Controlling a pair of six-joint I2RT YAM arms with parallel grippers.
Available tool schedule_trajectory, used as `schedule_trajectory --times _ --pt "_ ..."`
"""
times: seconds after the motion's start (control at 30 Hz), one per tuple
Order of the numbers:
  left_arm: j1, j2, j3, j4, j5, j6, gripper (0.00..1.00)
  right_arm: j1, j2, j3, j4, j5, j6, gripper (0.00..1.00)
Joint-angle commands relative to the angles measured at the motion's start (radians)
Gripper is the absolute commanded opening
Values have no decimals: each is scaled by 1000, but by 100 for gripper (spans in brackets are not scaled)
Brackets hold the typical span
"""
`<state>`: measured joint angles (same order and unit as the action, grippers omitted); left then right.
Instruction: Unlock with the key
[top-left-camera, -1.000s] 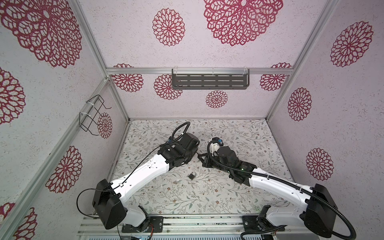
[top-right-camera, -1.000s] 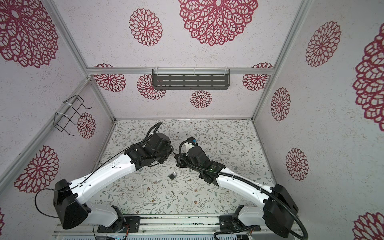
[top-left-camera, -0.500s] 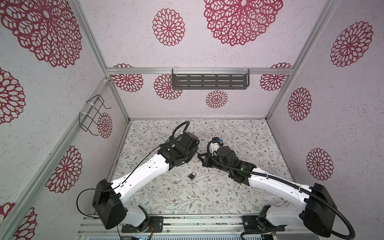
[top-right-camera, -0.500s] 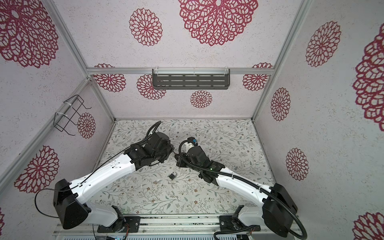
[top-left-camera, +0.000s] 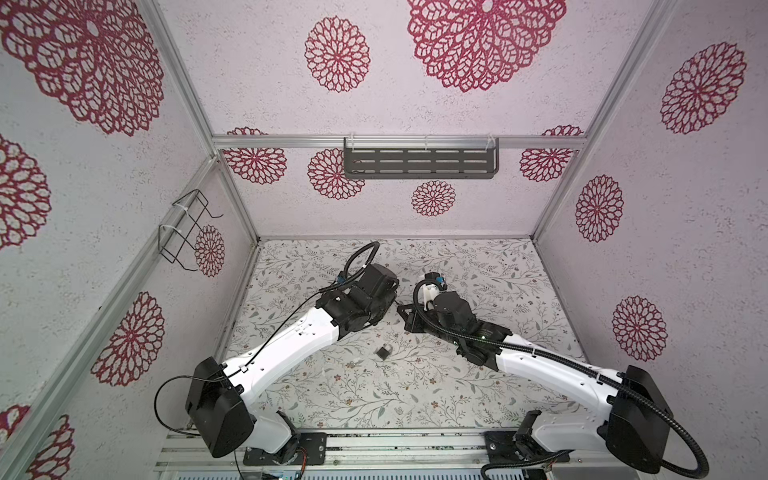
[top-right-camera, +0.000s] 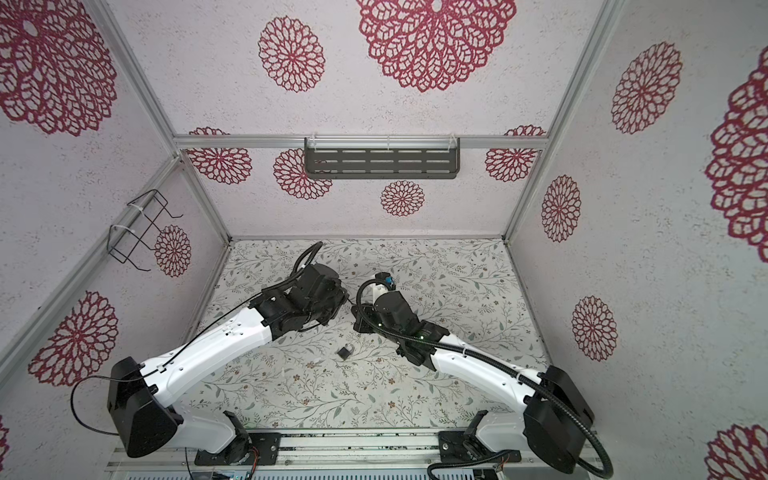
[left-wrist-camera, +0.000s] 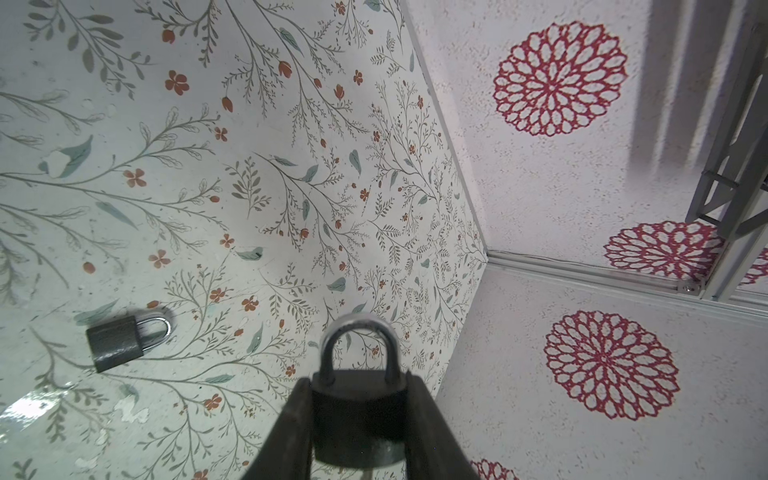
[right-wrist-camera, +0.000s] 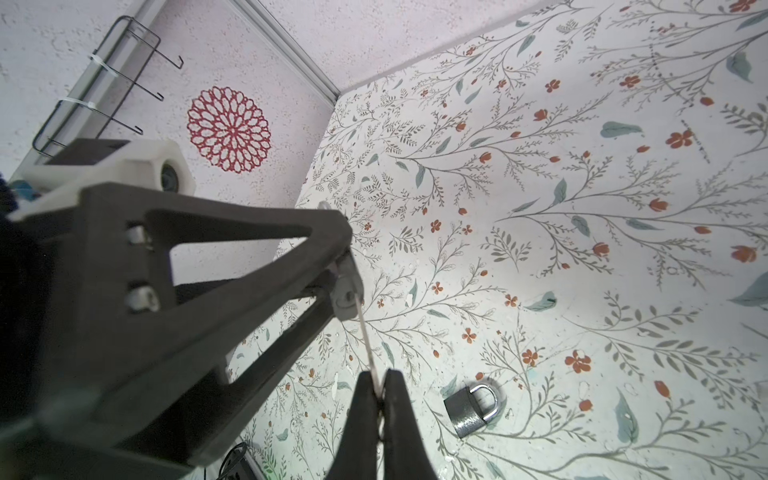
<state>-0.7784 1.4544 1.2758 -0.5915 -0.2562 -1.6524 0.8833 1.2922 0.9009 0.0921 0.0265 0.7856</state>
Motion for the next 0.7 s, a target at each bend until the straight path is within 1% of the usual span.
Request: schedule_trajectory --times 0.0,0.2,0.4,0.53,0.67 --pt "-14 0 0 18 1 -10 0 3 -43 22 82 -3 -16 0" --pt "-10 0 22 9 -21 -3 0 5 -38 -5 94 -38 4 0" --pt "-7 3 33 14 -21 0 0 6 -50 -12 98 -34 -2 0" --pt "-11 21 53 10 -7 17 0 5 -32 17 99 -59 -7 0" --pt "-27 44 84 -19 -5 36 0 -1 -12 37 129 -111 14 0"
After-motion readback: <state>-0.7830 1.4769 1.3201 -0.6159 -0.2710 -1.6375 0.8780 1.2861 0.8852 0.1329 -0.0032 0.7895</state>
